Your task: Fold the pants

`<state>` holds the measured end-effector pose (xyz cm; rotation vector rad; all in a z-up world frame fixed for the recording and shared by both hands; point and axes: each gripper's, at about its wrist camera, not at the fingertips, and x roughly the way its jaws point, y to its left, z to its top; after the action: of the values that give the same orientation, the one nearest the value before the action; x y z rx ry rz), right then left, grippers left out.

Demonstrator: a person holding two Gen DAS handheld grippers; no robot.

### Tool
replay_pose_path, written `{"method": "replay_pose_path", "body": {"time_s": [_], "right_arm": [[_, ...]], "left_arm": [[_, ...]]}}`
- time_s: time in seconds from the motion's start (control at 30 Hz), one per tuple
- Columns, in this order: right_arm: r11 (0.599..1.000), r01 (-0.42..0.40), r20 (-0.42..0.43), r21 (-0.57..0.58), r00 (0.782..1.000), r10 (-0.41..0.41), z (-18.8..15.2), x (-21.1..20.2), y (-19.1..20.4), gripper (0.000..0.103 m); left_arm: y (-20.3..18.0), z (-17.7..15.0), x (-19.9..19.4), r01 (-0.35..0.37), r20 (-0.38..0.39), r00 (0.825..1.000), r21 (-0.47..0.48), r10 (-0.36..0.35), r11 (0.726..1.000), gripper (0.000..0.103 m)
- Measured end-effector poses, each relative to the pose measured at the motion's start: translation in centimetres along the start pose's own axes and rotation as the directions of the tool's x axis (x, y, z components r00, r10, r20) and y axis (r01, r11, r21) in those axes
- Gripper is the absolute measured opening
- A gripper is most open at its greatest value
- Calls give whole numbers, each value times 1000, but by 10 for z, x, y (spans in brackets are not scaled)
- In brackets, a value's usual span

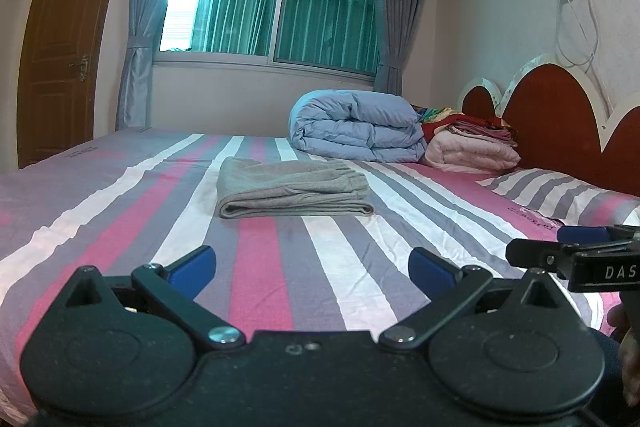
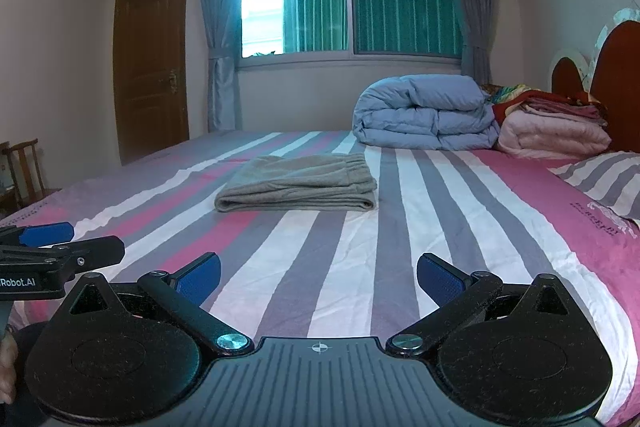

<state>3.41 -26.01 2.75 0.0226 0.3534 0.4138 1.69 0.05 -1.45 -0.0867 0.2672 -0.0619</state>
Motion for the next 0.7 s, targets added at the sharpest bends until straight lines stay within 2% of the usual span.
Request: {"method": "replay_pose_path", "body": {"time_s": [0.7], "right_arm": [[1000,2,-4,4,1000,-2,0,-1,0,103]], "left_arm": [[-1,-2,2,7,-8,1000,7,-7,1000,97]]}}
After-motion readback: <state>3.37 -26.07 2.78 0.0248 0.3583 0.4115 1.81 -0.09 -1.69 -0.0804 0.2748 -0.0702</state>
